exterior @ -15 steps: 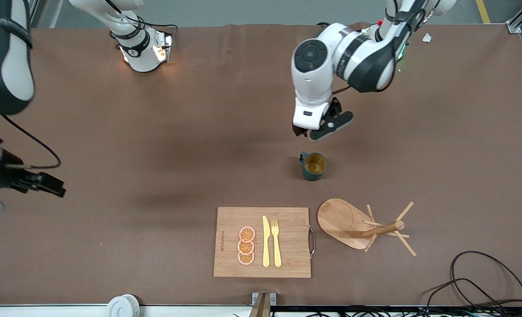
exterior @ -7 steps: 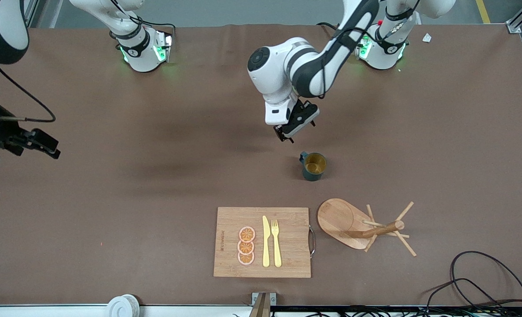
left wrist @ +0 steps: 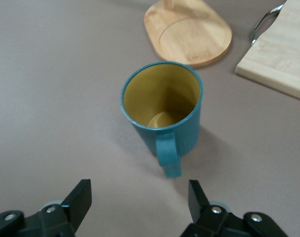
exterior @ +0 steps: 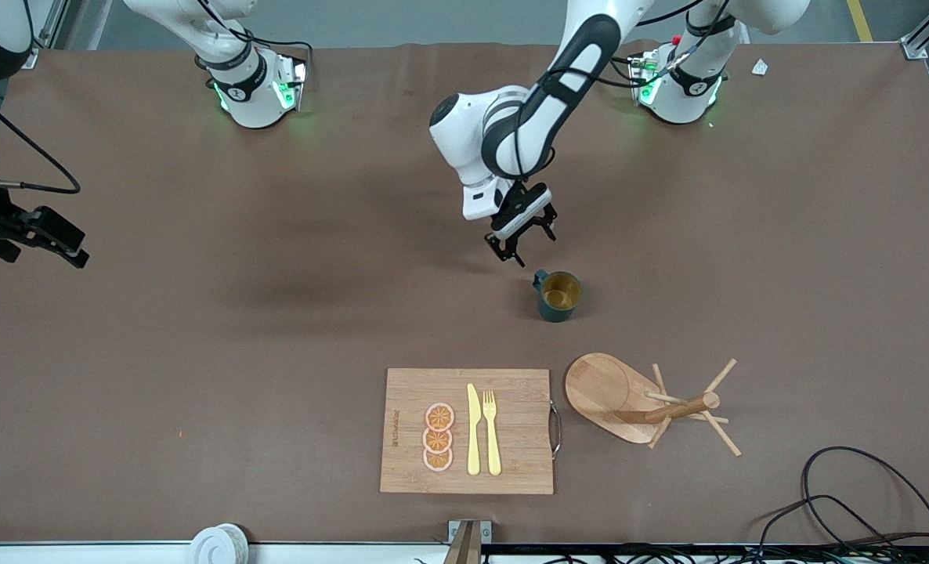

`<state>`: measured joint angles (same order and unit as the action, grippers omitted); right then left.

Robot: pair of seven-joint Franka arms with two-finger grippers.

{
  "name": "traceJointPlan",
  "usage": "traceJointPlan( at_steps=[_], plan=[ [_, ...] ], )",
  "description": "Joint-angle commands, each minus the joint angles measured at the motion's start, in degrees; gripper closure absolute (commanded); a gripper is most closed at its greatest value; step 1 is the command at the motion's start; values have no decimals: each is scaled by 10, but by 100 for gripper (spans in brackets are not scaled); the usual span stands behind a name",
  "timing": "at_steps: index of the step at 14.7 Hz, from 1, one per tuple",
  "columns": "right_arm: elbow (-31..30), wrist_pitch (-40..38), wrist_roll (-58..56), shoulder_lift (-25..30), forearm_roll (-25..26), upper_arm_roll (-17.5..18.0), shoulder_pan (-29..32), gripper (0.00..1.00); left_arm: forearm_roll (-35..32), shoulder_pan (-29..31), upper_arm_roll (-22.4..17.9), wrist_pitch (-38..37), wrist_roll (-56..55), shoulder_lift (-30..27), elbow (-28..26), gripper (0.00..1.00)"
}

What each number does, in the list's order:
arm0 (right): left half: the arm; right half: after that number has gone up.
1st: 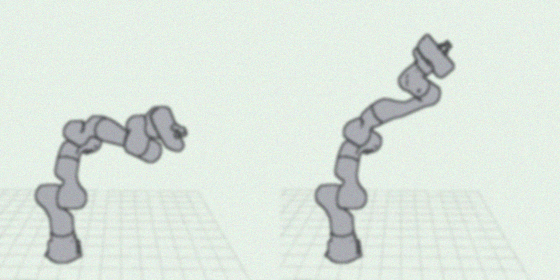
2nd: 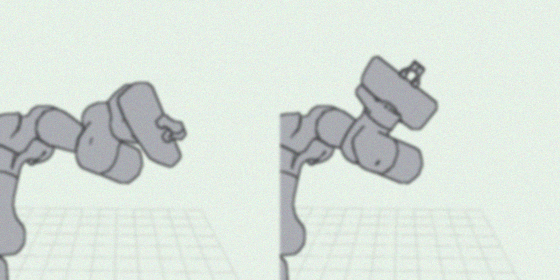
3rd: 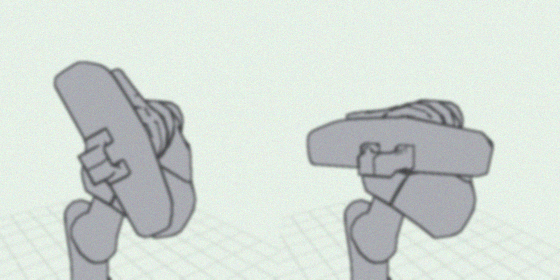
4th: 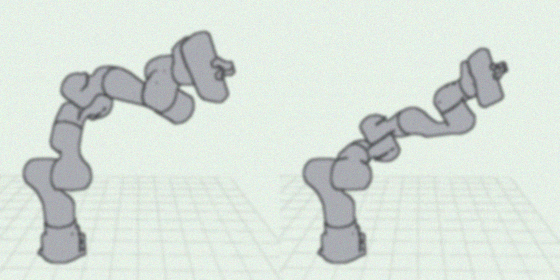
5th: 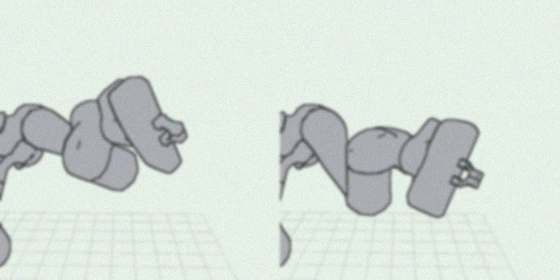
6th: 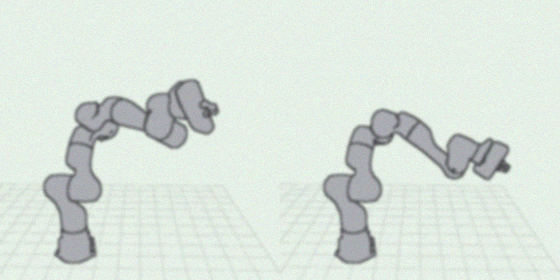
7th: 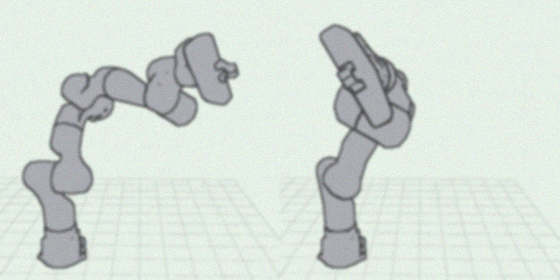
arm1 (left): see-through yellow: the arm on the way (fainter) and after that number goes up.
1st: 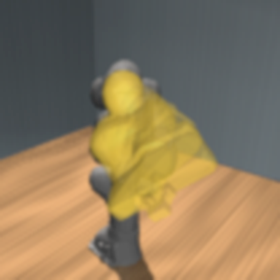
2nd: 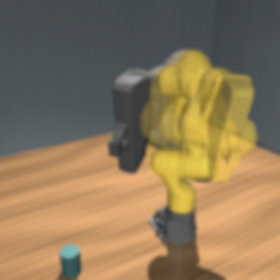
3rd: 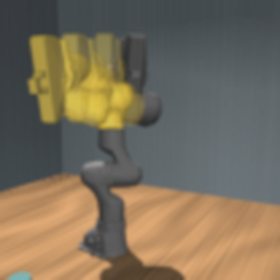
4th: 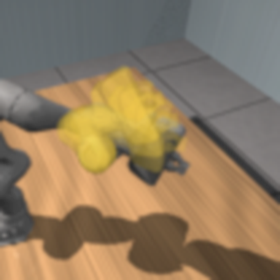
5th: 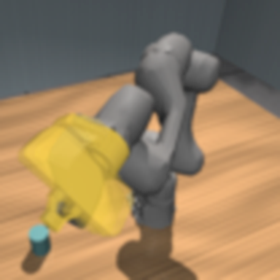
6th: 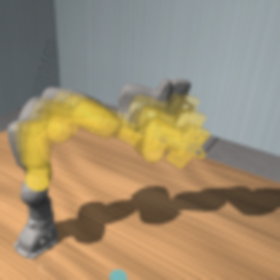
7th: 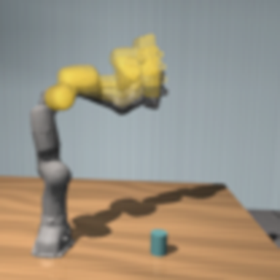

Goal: Pass cup and hang on rack
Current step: 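Withdraw the right gripper while the left gripper lowers over the mug, then grasp the teal mug by its handle with the left gripper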

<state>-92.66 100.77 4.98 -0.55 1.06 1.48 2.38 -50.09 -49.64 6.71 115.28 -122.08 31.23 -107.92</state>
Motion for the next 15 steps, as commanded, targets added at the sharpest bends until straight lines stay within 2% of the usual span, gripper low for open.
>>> traceJointPlan(
  at_steps=[1,4,9,15],
  plan=[
    [19,-43,-8,5,-2,8,11,0,-70,-11,0,4,-53,27,1,18],
    [58,-43,-4,-9,3,8,9,0,-136,-12,0,4,-79,44,-3,24],
    [61,-52,-5,-8,-7,8,24,0,-188,-11,0,15,-81,59,-4,29],
    [61,-52,-2,-8,-7,9,23,0,-201,-4,0,16,-85,63,-3,33]
  ],
)
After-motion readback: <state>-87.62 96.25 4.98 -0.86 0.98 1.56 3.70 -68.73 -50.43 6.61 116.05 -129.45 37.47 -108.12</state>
